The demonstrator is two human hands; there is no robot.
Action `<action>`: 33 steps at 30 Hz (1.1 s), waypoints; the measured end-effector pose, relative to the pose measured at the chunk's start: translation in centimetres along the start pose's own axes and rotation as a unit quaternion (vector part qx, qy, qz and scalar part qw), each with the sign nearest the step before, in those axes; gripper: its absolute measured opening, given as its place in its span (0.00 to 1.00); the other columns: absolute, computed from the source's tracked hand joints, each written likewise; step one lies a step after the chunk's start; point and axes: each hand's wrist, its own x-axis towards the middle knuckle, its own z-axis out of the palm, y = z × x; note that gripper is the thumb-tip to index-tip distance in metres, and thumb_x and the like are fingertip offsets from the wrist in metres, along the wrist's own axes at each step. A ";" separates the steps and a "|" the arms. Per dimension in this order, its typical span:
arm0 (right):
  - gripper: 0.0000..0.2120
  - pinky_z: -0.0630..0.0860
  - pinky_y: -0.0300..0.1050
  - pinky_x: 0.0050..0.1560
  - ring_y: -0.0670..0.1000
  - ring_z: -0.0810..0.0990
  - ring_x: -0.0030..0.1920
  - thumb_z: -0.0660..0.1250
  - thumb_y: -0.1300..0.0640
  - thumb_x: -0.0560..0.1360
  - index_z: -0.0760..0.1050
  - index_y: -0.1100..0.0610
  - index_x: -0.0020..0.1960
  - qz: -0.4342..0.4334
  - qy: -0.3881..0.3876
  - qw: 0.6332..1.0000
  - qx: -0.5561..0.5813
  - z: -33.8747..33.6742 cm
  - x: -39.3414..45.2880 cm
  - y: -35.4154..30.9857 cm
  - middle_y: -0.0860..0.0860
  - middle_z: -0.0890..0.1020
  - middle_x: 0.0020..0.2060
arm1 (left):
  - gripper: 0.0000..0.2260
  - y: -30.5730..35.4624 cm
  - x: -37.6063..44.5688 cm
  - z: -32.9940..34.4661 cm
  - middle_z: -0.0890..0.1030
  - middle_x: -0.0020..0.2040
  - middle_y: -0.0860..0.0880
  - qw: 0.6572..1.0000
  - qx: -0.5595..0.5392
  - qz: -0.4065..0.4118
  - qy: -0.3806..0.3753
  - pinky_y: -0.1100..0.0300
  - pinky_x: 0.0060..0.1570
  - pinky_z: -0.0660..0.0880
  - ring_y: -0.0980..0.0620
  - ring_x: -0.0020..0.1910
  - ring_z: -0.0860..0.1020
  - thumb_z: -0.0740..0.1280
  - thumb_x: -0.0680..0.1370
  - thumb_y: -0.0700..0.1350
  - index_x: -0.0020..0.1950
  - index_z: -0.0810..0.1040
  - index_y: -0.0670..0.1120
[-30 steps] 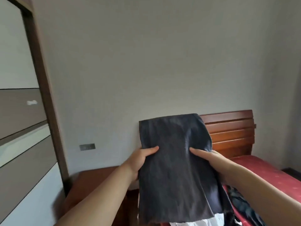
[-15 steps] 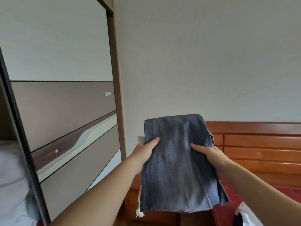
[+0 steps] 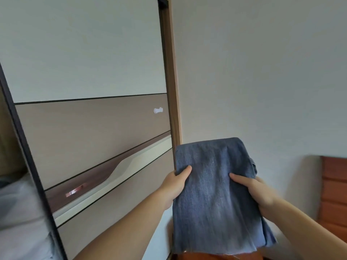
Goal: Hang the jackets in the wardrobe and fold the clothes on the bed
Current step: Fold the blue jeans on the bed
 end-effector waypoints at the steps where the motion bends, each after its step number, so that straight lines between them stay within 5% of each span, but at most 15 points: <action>1: 0.19 0.80 0.51 0.43 0.59 0.86 0.43 0.76 0.51 0.68 0.79 0.60 0.54 0.003 -0.005 1.000 -0.001 0.2 1.5 0.0 0.58 0.86 0.44 | 0.21 0.0 1.3 -0.2 0.81 0.50 0.54 1.000 0.002 -0.007 0.010 0.60 0.39 0.76 0.54 0.48 0.80 0.65 0.74 0.66 0.58 0.75 0.53; 6: 0.19 0.80 0.52 0.44 0.59 0.86 0.43 0.75 0.51 0.68 0.79 0.60 0.55 0.011 -0.024 1.000 -0.012 1.4 9.9 -0.7 0.58 0.86 0.44 | 0.22 0.2 9.3 -1.5 0.81 0.53 0.52 1.000 -0.007 -0.023 0.014 0.52 0.54 0.77 0.50 0.52 0.80 0.65 0.74 0.66 0.59 0.75 0.52; 12: 0.22 0.80 0.49 0.40 0.58 0.86 0.43 0.76 0.50 0.64 0.79 0.59 0.55 -0.007 -0.015 0.999 -0.028 2.8 21.1 -2.3 0.57 0.86 0.44 | 0.28 1.1 22.2 -3.0 0.80 0.58 0.51 0.999 -0.035 0.001 -0.011 0.50 0.59 0.75 0.50 0.55 0.79 0.65 0.74 0.66 0.68 0.72 0.51; 16: 0.24 0.79 0.49 0.41 0.57 0.86 0.43 0.76 0.50 0.63 0.79 0.59 0.55 -0.010 -0.005 0.999 -0.037 3.4 28.1 -3.2 0.57 0.86 0.44 | 0.29 1.8 29.1 -3.2 0.77 0.58 0.53 0.999 -0.041 0.007 -0.007 0.57 0.49 0.75 0.53 0.52 0.77 0.62 0.75 0.67 0.71 0.68 0.53; 21: 0.24 0.80 0.45 0.33 0.56 0.86 0.41 0.76 0.49 0.61 0.79 0.58 0.54 -0.015 -0.012 1.000 -0.018 2.7 36.0 -3.0 0.56 0.86 0.43 | 0.31 2.6 37.4 -3.2 0.78 0.61 0.51 1.000 -0.013 -0.007 -0.007 0.52 0.58 0.75 0.50 0.57 0.77 0.65 0.73 0.67 0.70 0.70 0.51; 27: 0.25 0.79 0.49 0.42 0.57 0.86 0.42 0.77 0.49 0.61 0.79 0.58 0.54 -0.016 -0.041 0.999 -0.006 0.5 46.4 -2.4 0.56 0.86 0.44 | 0.27 3.2 45.8 -2.1 0.81 0.57 0.52 1.000 -0.017 -0.001 0.007 0.53 0.59 0.76 0.52 0.55 0.80 0.69 0.73 0.62 0.66 0.75 0.48; 33: 0.25 0.79 0.51 0.43 0.58 0.86 0.44 0.76 0.49 0.62 0.79 0.59 0.55 -0.001 -0.100 0.995 0.013 -1.0 55.2 -3.5 0.57 0.86 0.46 | 0.19 5.3 51.8 -1.6 0.81 0.53 0.57 0.999 0.007 -0.020 0.045 0.62 0.45 0.77 0.57 0.51 0.79 0.70 0.74 0.59 0.61 0.76 0.54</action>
